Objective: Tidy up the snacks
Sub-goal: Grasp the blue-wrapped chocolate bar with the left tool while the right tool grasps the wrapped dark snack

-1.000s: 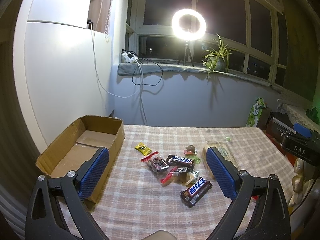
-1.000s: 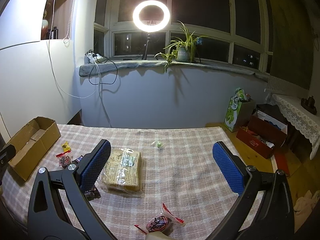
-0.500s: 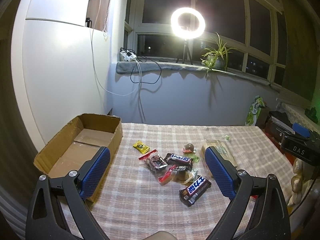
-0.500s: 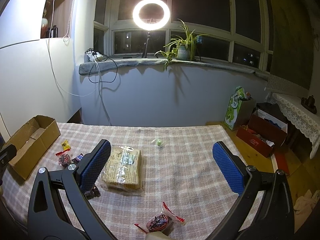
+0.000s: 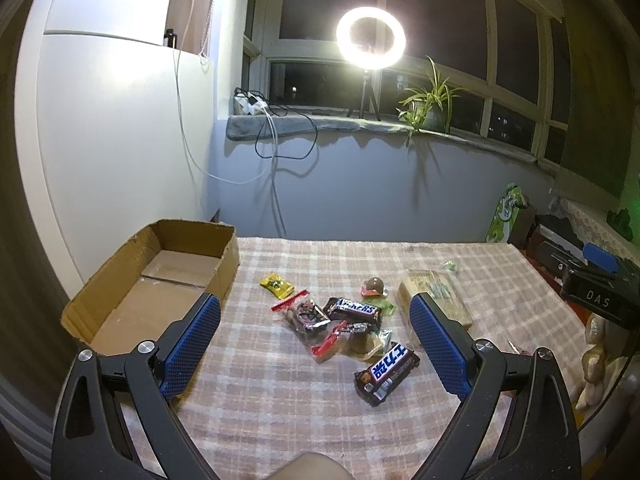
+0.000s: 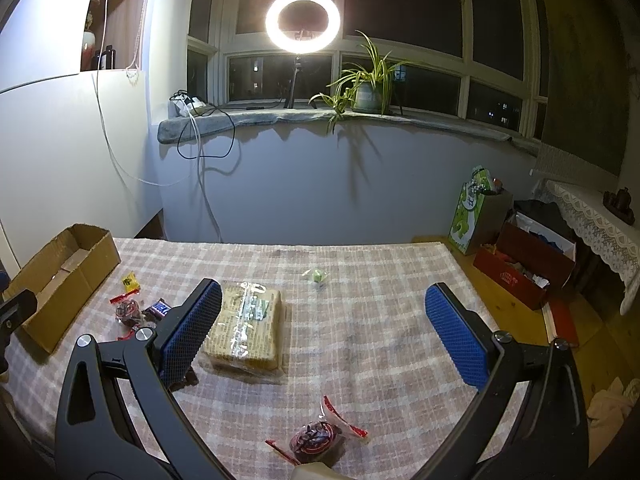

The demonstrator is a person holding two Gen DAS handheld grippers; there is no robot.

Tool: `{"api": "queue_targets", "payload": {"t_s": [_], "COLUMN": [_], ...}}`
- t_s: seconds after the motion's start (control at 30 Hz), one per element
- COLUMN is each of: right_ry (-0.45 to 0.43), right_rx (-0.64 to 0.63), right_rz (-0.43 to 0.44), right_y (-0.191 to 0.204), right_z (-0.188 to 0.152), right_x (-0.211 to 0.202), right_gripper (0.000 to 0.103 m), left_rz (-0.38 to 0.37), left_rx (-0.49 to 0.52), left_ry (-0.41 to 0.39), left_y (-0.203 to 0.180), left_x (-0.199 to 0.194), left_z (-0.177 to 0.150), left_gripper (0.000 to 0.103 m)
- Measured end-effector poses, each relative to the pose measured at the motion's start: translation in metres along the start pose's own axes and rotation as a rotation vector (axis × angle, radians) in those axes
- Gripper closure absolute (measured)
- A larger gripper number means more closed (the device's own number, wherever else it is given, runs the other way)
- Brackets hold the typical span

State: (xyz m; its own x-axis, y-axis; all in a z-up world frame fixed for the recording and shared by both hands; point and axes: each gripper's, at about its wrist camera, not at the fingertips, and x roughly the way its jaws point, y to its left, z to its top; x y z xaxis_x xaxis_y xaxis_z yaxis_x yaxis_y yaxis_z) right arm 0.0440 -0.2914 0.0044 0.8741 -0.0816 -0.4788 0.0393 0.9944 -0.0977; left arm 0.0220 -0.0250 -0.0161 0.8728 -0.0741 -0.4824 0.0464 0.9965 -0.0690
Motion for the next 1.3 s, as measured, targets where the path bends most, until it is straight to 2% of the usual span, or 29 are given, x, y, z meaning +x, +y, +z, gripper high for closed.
{"api": "queue_targets", "payload": {"t_s": [0.2, 0.33, 0.43, 0.77, 0.83, 1.0, 1.13, 1.3], "right_ry": [0.071, 0.150, 0.210, 0.384, 0.410, 0.451, 0.468, 0.481], "right_rx": [-0.011, -0.007, -0.016, -0.020, 0.011, 0.041, 0.044, 0.037], "right_rz": [0.008, 0.056, 0.074, 0.160, 0.191, 0.239, 0.273, 0.296], "right_y": [-0.010, -0.020, -0.028, -0.042, -0.044, -0.041, -0.032, -0.021], "right_z": [-0.016, -0.036, -0.054, -0.095, -0.097, -0.102, -0.102, -0.102], "right_x": [0.008, 0.016, 0.020, 0.033, 0.037, 0.050, 0.058, 0.067], "right_gripper": [0.000, 0.000, 0.000, 0.000, 0.006, 0.010, 0.019, 0.020], "left_rz": [-0.041, -0.073, -0.102, -0.201, -0.221, -0.247, -0.243, -0.236], "left_rx": [0.011, 0.028, 0.046, 0.124, 0.141, 0.184, 0.214, 0.256], "left_ry": [0.046, 0.079, 0.119, 0.240, 0.264, 0.317, 0.341, 0.375], "left_y": [-0.001, -0.005, -0.010, -0.030, -0.035, -0.045, -0.050, -0.055], "left_x": [0.007, 0.016, 0.025, 0.058, 0.064, 0.083, 0.096, 0.111], "left_z": [-0.007, -0.013, -0.018, -0.033, -0.036, -0.042, -0.045, -0.051], "left_gripper": [0.008, 0.009, 0.020, 0.037, 0.040, 0.042, 0.042, 0.043]}}
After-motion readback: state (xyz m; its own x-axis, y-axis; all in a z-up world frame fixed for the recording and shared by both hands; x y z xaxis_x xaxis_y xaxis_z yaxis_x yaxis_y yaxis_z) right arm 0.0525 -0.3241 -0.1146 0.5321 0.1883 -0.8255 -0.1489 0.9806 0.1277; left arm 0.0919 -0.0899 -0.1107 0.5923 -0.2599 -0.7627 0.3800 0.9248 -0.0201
